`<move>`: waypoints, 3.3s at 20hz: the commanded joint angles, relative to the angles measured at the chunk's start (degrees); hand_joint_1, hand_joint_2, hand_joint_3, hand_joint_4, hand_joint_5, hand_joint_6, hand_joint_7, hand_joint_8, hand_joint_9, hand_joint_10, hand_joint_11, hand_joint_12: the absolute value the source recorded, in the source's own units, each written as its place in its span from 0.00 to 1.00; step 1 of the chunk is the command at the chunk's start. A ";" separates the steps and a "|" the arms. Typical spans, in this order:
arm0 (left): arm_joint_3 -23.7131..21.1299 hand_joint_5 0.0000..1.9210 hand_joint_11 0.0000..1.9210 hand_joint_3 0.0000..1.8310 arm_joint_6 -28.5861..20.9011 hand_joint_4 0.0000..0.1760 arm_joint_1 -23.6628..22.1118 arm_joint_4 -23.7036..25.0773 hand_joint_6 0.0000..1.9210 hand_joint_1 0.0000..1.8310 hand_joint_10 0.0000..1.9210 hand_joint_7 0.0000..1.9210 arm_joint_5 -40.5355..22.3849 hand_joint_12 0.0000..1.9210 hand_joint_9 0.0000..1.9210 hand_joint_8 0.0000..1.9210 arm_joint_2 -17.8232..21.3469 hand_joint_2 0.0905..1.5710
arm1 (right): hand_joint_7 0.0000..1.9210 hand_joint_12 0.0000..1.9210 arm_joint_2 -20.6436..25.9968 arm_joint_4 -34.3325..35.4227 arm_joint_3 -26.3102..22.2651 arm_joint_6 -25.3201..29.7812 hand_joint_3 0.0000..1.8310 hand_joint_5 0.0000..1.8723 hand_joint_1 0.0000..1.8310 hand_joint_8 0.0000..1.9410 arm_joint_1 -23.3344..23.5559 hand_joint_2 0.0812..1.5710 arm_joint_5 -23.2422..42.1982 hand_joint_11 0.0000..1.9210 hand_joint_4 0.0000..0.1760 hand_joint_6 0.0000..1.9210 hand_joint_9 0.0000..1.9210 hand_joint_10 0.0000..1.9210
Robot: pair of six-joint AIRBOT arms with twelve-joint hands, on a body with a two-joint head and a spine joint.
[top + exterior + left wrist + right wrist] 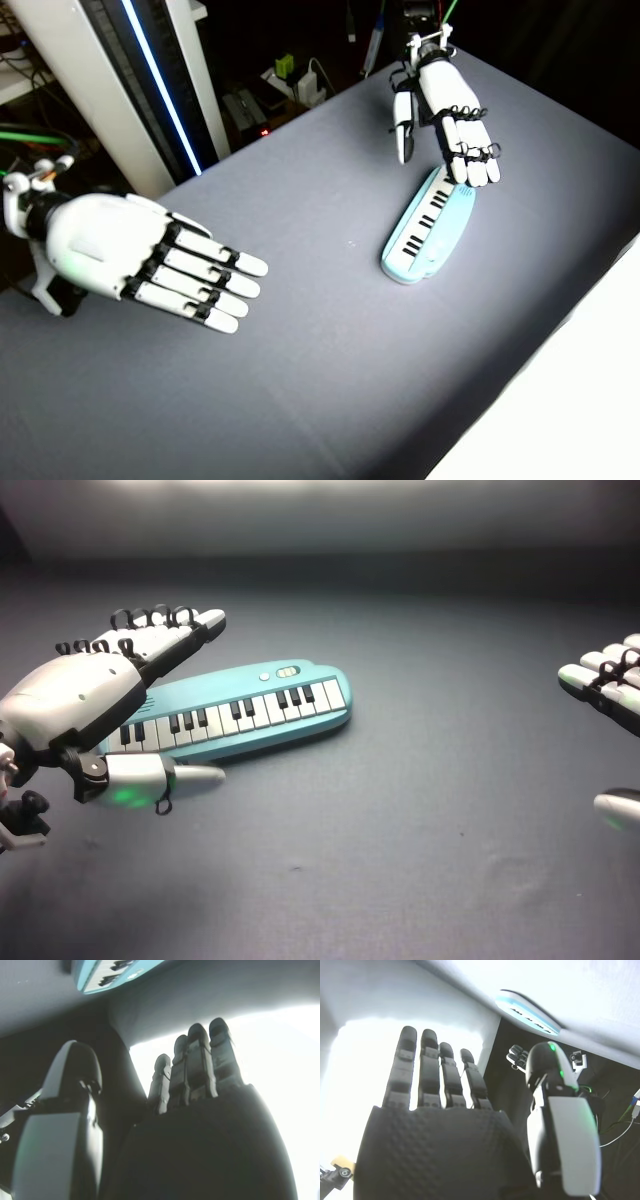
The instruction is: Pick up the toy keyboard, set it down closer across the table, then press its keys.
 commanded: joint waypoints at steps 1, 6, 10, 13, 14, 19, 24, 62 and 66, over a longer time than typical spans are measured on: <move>0.21 0.00 0.00 0.01 -0.18 0.36 -0.75 0.14 0.00 0.42 0.00 0.00 -6.93 0.00 0.00 0.00 -0.30 0.59 | 0.00 0.00 0.01 -0.47 0.29 0.00 0.01 0.00 0.13 0.00 0.17 0.85 6.69 0.00 0.00 0.00 0.00 0.00; 2.15 0.00 0.00 0.01 2.59 0.46 -3.61 0.02 0.00 0.43 0.00 0.00 -0.66 0.00 0.00 0.00 -0.81 0.60 | 0.00 0.00 0.01 -0.26 0.28 0.00 0.00 0.00 0.13 0.00 0.07 0.85 6.69 0.00 0.00 0.00 0.00 0.00; 6.89 0.00 0.00 0.01 6.71 0.51 -8.64 -1.11 0.00 0.45 0.00 0.00 9.79 0.00 0.00 0.00 -3.72 0.60 | 0.00 0.00 0.00 0.09 0.28 0.00 0.00 0.00 0.15 0.00 -0.34 0.85 6.70 0.00 0.00 0.00 0.00 0.00; 10.19 0.00 0.00 0.00 8.66 0.68 -10.02 -3.60 0.00 0.42 0.00 0.00 15.62 0.00 0.00 0.00 -5.88 0.59 | 0.00 0.00 0.00 0.28 0.29 0.00 0.00 0.00 0.18 0.00 -0.39 0.84 6.70 0.00 0.00 0.00 0.00 0.00; 11.43 0.00 0.00 0.00 9.49 0.70 -10.54 -4.35 0.00 0.42 0.00 0.00 17.71 0.00 0.00 0.00 -6.74 0.59 | 0.00 0.00 0.00 0.45 0.29 0.00 0.00 0.00 0.20 0.00 -0.48 0.84 6.70 0.00 0.00 0.00 0.00 0.00; 15.23 0.00 0.00 0.00 14.43 0.69 -12.33 -8.11 0.00 0.43 0.00 0.00 24.54 0.00 0.00 0.00 -10.01 0.57 | 0.00 0.00 0.00 0.72 0.29 0.02 0.00 0.00 0.21 0.00 -0.76 0.84 6.71 0.00 0.00 0.00 0.00 0.00; 16.26 0.00 0.00 0.01 14.55 0.55 -12.46 -8.68 0.00 0.53 0.01 0.00 26.28 0.32 0.03 0.00 -11.15 0.62 | 0.00 0.00 0.00 0.82 0.29 0.09 0.00 0.00 0.22 0.00 -0.80 0.84 6.73 0.00 0.00 0.00 0.00 0.00; 20.31 0.13 0.08 0.00 -10.20 0.00 -24.87 28.03 0.42 0.61 0.57 0.15 26.68 0.82 0.12 0.37 -29.75 0.72 | 0.00 0.00 1.83 -5.88 -1.26 6.87 0.00 0.00 0.00 0.00 -0.45 0.86 18.88 0.00 0.37 0.00 0.00 0.00; 20.94 0.13 0.00 0.00 -10.65 0.02 -24.98 29.36 0.00 0.48 0.07 0.14 28.45 0.64 0.15 0.00 -30.66 0.73 | 0.00 0.00 1.85 -6.03 -1.27 7.06 0.00 0.00 0.00 0.00 -0.43 0.85 19.13 0.00 0.37 0.00 0.00 0.00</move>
